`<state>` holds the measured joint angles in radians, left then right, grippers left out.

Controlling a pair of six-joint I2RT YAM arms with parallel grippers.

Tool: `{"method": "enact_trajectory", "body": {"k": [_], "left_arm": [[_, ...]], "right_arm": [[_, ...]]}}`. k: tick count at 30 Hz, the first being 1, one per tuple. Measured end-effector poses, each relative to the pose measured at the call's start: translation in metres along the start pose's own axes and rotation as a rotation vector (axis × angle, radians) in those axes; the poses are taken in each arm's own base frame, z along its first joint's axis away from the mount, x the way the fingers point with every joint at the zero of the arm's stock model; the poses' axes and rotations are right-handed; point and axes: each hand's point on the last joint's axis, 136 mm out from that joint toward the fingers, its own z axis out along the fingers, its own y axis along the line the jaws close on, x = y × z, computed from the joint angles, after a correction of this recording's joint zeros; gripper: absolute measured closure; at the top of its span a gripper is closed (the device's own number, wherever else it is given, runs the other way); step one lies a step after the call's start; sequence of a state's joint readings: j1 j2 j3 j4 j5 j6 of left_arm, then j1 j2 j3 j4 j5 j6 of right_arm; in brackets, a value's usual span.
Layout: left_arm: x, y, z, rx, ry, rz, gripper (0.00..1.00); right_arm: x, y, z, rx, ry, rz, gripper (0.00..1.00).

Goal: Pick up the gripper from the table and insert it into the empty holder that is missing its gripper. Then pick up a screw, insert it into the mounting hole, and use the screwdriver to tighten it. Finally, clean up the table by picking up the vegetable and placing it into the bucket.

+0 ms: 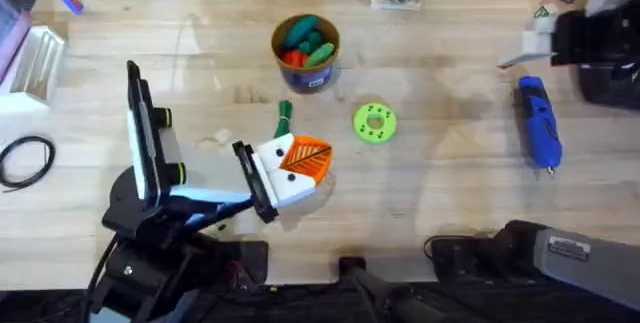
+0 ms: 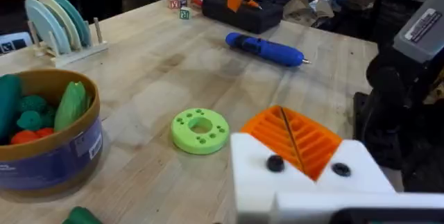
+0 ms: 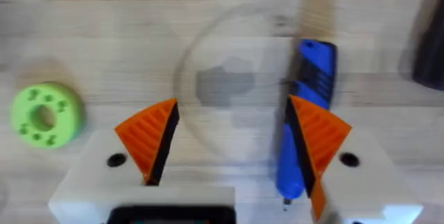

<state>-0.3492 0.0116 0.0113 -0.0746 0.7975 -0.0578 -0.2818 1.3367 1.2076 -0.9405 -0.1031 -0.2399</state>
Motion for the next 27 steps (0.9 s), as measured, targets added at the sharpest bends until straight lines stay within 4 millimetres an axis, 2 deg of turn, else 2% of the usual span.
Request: {"method": "enact_trajectory", "body": {"k": [6, 9, 15, 23, 27], "left_arm": [[0.000, 0.000, 0.000, 0.000, 0.000, 0.000, 0.995], [0.000, 0.000, 0.000, 0.000, 0.000, 0.000, 0.995], [0.000, 0.000, 0.000, 0.000, 0.000, 0.000, 0.995], [0.000, 0.000, 0.000, 0.000, 0.000, 0.000, 0.995], [0.000, 0.000, 0.000, 0.000, 0.000, 0.000, 0.995]], "right_arm": [[0.019, -0.063, 0.036, 0.067, 0.114, 0.088, 0.056], [0.032, -0.081, 0.055, 0.078, 0.179, 0.125, 0.056], [0.056, -0.099, 0.091, 0.092, 0.313, 0.136, 0.056], [0.058, -0.108, 0.117, 0.102, 0.338, 0.115, 0.056], [0.060, -0.109, 0.123, 0.099, 0.349, 0.116, 0.054]]}}
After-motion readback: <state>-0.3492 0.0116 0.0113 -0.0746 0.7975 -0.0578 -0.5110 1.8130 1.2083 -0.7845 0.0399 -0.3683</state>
